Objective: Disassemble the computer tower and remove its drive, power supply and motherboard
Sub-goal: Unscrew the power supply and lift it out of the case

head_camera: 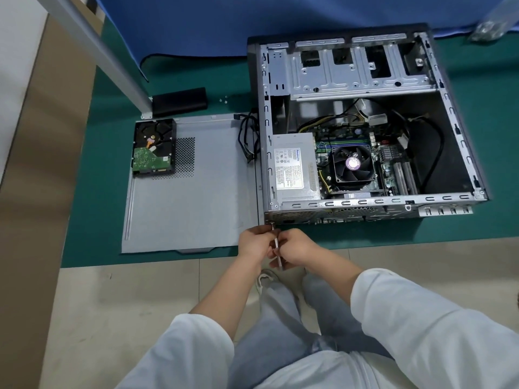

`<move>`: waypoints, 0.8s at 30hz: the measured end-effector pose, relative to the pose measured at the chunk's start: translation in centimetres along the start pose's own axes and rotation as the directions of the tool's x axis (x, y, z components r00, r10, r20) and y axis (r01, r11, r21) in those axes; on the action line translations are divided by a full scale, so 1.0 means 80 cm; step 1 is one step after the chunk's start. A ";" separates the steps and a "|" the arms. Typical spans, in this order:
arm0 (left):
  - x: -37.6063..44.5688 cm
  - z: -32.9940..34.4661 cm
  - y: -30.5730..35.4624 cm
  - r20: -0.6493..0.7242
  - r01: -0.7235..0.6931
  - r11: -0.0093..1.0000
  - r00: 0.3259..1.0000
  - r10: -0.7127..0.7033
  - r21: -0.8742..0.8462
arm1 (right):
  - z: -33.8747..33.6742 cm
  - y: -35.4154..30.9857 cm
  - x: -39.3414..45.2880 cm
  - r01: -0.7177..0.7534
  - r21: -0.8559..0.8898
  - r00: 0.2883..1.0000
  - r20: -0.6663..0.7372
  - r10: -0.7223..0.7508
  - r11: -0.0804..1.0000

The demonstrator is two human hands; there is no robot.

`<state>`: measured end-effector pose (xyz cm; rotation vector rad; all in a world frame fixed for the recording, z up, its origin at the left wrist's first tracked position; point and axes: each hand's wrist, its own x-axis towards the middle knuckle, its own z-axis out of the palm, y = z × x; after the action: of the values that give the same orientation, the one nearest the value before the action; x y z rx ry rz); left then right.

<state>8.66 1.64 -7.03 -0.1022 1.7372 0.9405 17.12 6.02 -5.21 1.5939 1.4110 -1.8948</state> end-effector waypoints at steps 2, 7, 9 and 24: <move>0.002 0.001 -0.001 -0.009 -0.017 1.000 1.000 0.017 0.025 | 0.000 0.002 0.003 -0.016 0.006 0.999 -0.029 0.016 1.000; 0.006 0.000 0.002 -0.022 -0.004 0.998 1.000 0.005 0.061 | 0.002 0.002 0.013 -0.085 0.058 0.989 -0.113 0.091 0.995; 0.007 0.000 0.002 -0.032 0.021 0.998 0.999 -0.019 0.052 | 0.002 0.001 0.014 -0.097 0.066 0.987 -0.122 0.104 0.993; 0.003 0.005 0.005 0.036 0.084 0.996 0.996 -0.086 0.042 | -0.004 0.017 0.010 -0.070 0.215 0.998 0.022 0.067 0.974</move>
<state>8.63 2.26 -7.04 -0.1301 1.7028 0.8392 18.04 5.91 -6.52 1.6965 1.1612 -2.0728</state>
